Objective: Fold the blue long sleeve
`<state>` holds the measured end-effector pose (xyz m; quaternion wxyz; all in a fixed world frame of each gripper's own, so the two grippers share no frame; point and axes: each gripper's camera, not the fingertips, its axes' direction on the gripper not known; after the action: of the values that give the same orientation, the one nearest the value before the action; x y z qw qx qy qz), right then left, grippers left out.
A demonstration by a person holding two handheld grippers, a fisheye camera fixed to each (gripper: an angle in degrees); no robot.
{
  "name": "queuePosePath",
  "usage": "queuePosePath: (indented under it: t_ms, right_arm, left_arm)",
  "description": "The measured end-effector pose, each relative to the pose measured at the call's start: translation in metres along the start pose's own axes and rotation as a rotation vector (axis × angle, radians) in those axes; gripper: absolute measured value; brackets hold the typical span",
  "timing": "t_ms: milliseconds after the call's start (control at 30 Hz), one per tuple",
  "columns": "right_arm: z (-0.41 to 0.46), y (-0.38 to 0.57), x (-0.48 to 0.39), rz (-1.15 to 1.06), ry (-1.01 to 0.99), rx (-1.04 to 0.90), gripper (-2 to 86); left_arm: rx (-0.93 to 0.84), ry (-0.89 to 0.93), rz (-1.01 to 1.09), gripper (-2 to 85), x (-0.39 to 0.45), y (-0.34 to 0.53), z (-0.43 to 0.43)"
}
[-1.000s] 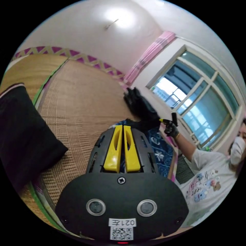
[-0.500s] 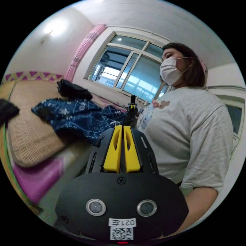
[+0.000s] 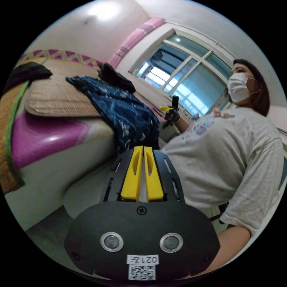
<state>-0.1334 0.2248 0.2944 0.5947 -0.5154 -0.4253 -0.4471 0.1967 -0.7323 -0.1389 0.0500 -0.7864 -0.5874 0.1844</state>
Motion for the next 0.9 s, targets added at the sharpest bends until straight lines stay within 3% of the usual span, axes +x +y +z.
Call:
queuePosePath:
  t_ms: [200, 500, 733, 900]
  right_arm:
    - [0.139, -0.175, 0.006, -0.167, 0.302, -0.061, 9.2]
    - [0.274, -0.290, 0.017, -0.207, 0.390, -0.232, 9.4]
    - [0.285, -0.303, 0.037, -0.118, 0.394, -0.292, 5.2]
    - [0.181, -0.293, 0.068, 0.113, 0.245, -0.064, 3.0]
  left_arm:
    - [0.123, -0.169, 0.016, -1.0, 0.013, -0.024, 0.012]
    - [0.095, -0.246, -0.008, -1.0, 0.019, -0.025, 0.056]
    - [0.089, -0.237, -0.024, -0.9, 0.021, -0.023, 0.082]
    - [0.112, -0.246, -0.013, -1.0, 0.031, -0.030, 0.092]
